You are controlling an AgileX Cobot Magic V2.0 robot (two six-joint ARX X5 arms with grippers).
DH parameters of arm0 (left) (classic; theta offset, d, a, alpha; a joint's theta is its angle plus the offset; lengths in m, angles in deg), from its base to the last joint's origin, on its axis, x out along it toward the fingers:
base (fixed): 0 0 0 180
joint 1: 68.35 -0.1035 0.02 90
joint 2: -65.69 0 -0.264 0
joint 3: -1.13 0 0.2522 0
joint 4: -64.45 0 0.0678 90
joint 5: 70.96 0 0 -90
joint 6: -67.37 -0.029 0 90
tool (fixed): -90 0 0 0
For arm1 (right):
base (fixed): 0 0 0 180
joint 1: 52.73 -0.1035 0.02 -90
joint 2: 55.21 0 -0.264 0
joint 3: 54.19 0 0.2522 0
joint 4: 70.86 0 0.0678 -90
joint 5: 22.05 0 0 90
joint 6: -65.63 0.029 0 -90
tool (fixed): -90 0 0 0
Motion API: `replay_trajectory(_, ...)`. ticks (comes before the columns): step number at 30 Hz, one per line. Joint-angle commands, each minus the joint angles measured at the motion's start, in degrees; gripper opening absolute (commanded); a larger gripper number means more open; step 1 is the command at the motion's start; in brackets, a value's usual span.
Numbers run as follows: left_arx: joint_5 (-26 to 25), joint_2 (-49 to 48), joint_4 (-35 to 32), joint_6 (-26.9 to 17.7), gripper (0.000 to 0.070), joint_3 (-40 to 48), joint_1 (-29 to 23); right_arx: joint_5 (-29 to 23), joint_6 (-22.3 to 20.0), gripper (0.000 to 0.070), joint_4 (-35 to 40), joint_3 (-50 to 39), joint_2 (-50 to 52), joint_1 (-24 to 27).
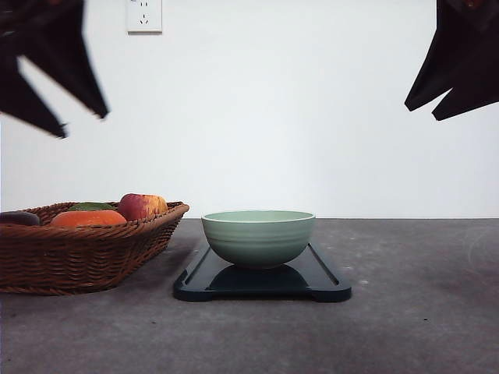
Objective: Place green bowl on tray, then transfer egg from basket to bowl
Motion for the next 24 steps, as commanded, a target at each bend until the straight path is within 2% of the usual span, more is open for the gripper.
replay_trajectory(1,0.4,-0.8,-1.3,3.2,0.0347,0.0,0.1,0.0,0.6,0.0246,-0.1,0.3,-0.4,-0.3)
replay_trajectory(4,0.4,-1.8,-1.3,3.2,0.0347,0.0,0.1,0.0,0.5,0.0247,-0.7,0.3,-0.4,-0.3)
replay_trajectory(5,0.4,-2.0,-1.4,3.1,0.0318,0.0,0.1,0.0,0.5,0.0237,-0.8,0.3,-0.4,-0.3)
replay_trajectory(6,0.4,-2.0,-1.5,2.6,0.0248,0.0,0.1,0.0,0.5,0.0212,-1.0,0.3,-0.4,-0.3)
replay_trajectory(7,0.4,-2.0,-1.4,2.6,0.0103,0.0,0.1,0.0,0.5,0.0091,-1.1,0.3,-0.4,-0.3)
replay_trajectory(8,0.4,-2.0,-1.4,2.7,0.0,0.0,0.1,0.0,0.5,0.0003,-1.1,0.3,-0.4,-0.3)
replay_trajectory(24,0.4,-2.4,-1.7,2.8,0.0,0.0,0.2,0.0,0.5,0.0011,1.2,0.3,-0.4,-0.3)
